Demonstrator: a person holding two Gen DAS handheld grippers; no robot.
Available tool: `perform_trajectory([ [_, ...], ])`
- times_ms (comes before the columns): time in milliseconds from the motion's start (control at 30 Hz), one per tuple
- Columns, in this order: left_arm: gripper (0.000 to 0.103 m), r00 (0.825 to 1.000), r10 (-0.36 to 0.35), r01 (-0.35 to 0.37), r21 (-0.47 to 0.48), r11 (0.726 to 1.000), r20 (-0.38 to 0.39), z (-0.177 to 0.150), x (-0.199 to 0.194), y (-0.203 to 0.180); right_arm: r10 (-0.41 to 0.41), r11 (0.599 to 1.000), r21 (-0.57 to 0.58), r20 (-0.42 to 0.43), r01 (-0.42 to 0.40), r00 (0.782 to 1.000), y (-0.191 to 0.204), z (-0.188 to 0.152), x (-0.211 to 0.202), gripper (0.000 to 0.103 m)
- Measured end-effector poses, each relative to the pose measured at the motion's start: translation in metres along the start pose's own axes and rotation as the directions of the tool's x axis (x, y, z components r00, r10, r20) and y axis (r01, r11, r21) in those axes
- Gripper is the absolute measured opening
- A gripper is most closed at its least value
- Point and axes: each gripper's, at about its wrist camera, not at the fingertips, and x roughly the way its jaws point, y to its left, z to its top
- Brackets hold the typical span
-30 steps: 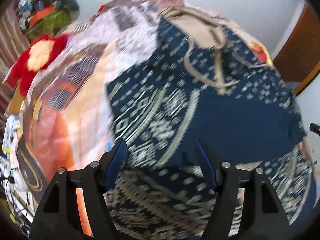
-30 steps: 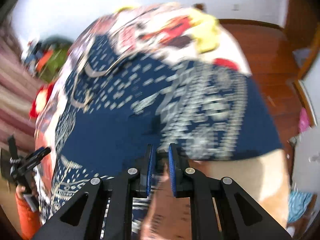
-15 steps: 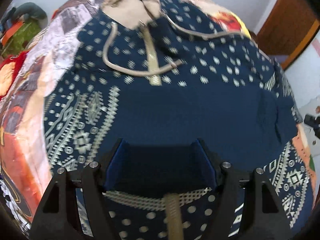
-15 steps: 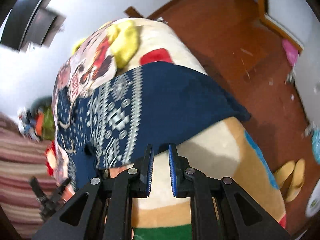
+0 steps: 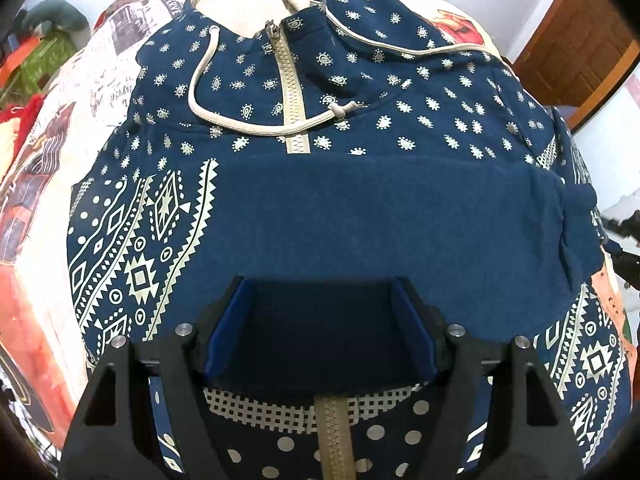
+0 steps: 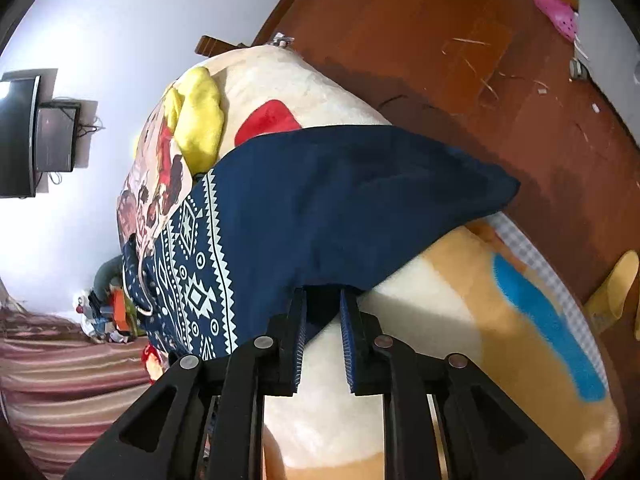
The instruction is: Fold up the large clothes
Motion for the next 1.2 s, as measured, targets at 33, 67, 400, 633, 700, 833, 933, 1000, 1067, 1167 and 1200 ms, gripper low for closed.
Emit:
perform_trajectory([
  [33, 0.073, 1.0, 0.001, -0.001, 0.001, 1.0, 0.001, 0.0, 0.0, 0.001, 0.008, 1.0, 0.002, -0.002, -0.008, 1.0, 0.001, 0.0, 0.001, 0.031],
  [67, 0.073, 1.0, 0.003, -0.003, 0.004, 1.0, 0.004, -0.001, -0.001, 0.001, 0.044, 0.999, 0.008, -0.004, -0.044, 0.999, 0.003, 0.0, 0.0, 0.052],
  [400, 0.073, 1.0, -0.015, 0.016, -0.012, 1.0, 0.013, -0.002, -0.001, 0.004, -0.093, 0.968, -0.226, 0.085, 0.111, 0.992, 0.06, -0.015, 0.023, 0.079],
  [633, 0.073, 0.999, -0.027, 0.028, -0.038, 0.999, 0.026, -0.006, -0.005, 0.013, -0.123, 0.934, -0.318, 0.15, 0.166, 0.981, 0.077, -0.017, 0.022, 0.023],
  [700, 0.073, 0.999, -0.028, 0.03, -0.052, 0.998, 0.033, -0.007, -0.008, 0.019, -0.115, 0.926, -0.337, 0.178, 0.17, 0.977, 0.085, -0.018, 0.018, 0.015],
  [833, 0.072, 0.998, 0.006, -0.002, -0.054, 0.999, 0.064, -0.01, -0.02, 0.028, -0.027, 0.908, -0.401, 0.232, 0.121, 0.972, 0.111, -0.029, -0.004, 0.01],
  [933, 0.072, 0.995, 0.018, -0.012, -0.064, 0.998, 0.096, -0.012, -0.033, 0.036, 0.064, 0.882, -0.466, 0.257, 0.065, 0.964, 0.14, -0.043, -0.025, 0.01],
  [1000, 0.073, 0.994, 0.008, 0.001, -0.081, 0.997, 0.112, -0.014, -0.04, 0.043, 0.127, 0.856, -0.517, 0.253, 0.024, 0.959, 0.162, -0.056, -0.037, 0.009],
  [1067, 0.073, 0.991, -0.001, 0.014, -0.099, 0.995, 0.131, -0.017, -0.05, 0.051, 0.173, 0.813, -0.582, 0.243, 0.001, 0.955, 0.19, -0.076, -0.042, 0.009],
  [1167, 0.073, 0.988, -0.004, 0.021, -0.106, 0.994, 0.151, -0.023, -0.062, 0.059, 0.213, 0.759, -0.649, 0.164, -0.057, 0.963, 0.218, -0.105, -0.031, 0.009],
  [1200, 0.073, 0.988, -0.004, 0.02, -0.104, 0.994, 0.155, -0.024, -0.064, 0.059, 0.215, 0.748, -0.66, 0.139, -0.071, 0.967, 0.225, -0.115, -0.024, 0.009],
])
